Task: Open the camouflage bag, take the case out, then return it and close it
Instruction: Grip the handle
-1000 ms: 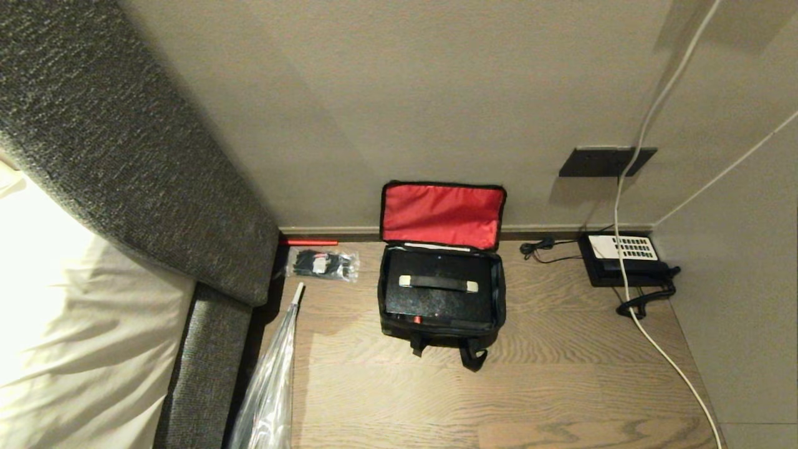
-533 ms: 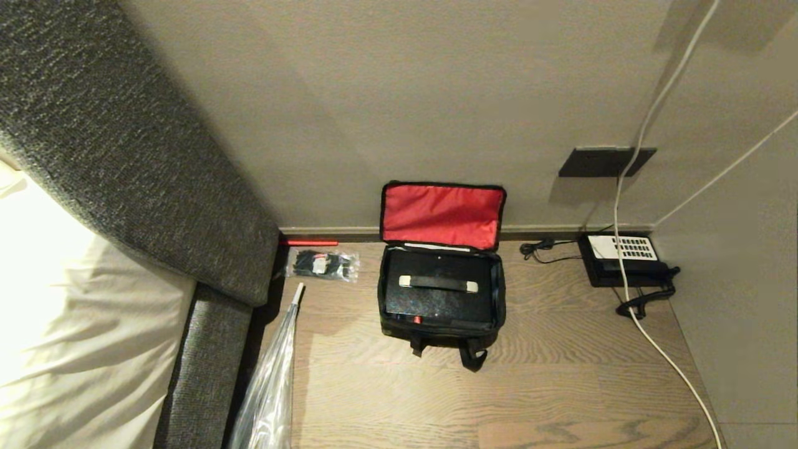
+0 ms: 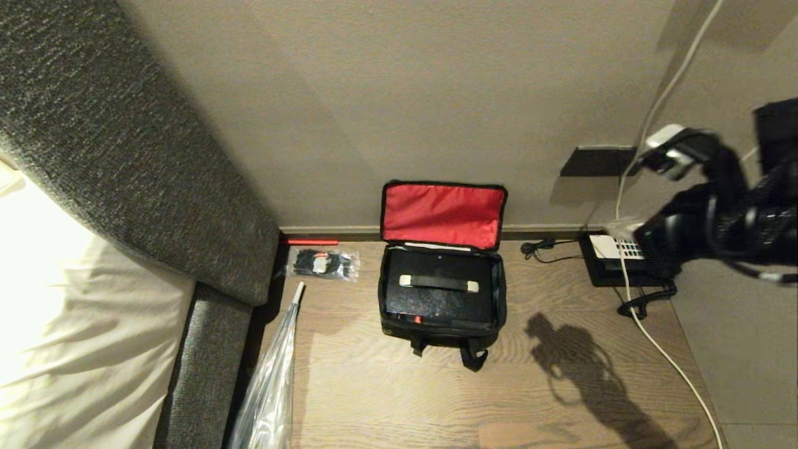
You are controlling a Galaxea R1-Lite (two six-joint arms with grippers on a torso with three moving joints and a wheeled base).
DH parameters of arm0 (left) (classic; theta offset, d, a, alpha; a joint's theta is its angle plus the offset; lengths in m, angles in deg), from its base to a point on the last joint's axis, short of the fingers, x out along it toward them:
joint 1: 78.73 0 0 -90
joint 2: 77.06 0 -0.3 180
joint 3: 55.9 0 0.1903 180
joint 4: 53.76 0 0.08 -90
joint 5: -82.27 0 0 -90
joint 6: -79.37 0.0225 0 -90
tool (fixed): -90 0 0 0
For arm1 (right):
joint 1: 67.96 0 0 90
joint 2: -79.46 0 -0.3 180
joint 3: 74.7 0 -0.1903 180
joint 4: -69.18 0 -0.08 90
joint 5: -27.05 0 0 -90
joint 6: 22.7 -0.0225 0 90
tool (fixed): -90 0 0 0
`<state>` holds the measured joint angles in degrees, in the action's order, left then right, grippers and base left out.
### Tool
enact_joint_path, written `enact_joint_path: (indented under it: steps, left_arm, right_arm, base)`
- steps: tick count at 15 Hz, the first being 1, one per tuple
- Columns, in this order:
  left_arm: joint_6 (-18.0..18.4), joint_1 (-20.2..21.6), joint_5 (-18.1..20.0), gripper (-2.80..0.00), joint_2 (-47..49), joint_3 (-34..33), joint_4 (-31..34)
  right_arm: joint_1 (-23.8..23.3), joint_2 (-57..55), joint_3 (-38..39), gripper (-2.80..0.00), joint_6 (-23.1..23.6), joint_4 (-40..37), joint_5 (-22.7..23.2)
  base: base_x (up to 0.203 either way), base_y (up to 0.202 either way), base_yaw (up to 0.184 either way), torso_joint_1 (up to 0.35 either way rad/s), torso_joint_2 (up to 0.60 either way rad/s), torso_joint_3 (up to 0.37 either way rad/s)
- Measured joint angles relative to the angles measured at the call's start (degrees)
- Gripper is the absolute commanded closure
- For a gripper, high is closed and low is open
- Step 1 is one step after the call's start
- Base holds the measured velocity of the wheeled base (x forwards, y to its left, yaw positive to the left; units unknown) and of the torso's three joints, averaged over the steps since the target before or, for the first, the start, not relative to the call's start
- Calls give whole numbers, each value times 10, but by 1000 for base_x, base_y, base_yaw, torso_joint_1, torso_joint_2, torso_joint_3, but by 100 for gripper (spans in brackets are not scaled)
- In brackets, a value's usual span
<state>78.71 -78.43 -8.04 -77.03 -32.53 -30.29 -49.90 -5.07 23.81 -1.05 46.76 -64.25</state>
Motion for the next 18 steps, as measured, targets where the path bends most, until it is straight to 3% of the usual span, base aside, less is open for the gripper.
enact_joint_path:
  steps: [3, 5, 9, 11, 12, 15, 16, 18]
  left_arm:
    - [0, 0, 0, 0, 0, 0, 0]
    - [0, 0, 0, 0, 0, 0, 1]
    - [0, -1, 0, 0, 0, 0, 0]
    - [0, -1, 0, 0, 0, 0, 0]
    - [0, -1, 0, 0, 0, 0, 0]
    - [0, 0, 0, 0, 0, 0, 0]
    - [0, 0, 0, 0, 0, 0, 0]
    - [0, 0, 0, 0, 0, 0, 0]
  right_arm:
    - [86, -119, 55, -280, -14, 204, -72]
    - [110, -161, 71, -280, -21, 282, -90]
    - [137, -247, 59, -280, -53, 314, -132]
    - [150, -325, 34, -280, -57, 324, -195]
    - [158, -358, 17, -280, -51, 328, -233]
    - [177, -451, -46, -280, 25, 336, -372]
    - [182, -476, -71, -280, 39, 342, -403]
    - [185, -517, -135, -280, 44, 358, -423]
  base:
    - [0, 0, 0, 0, 0, 0]
    - [0, 0, 0, 0, 0, 0]
    - [0, 0, 0, 0, 0, 0]
    - [0, 0, 0, 0, 0, 0]
    - [0, 0, 0, 0, 0, 0]
    - [0, 0, 0, 0, 0, 0]
    - [0, 0, 0, 0, 0, 0]
    - [0, 0, 0, 0, 0, 0]
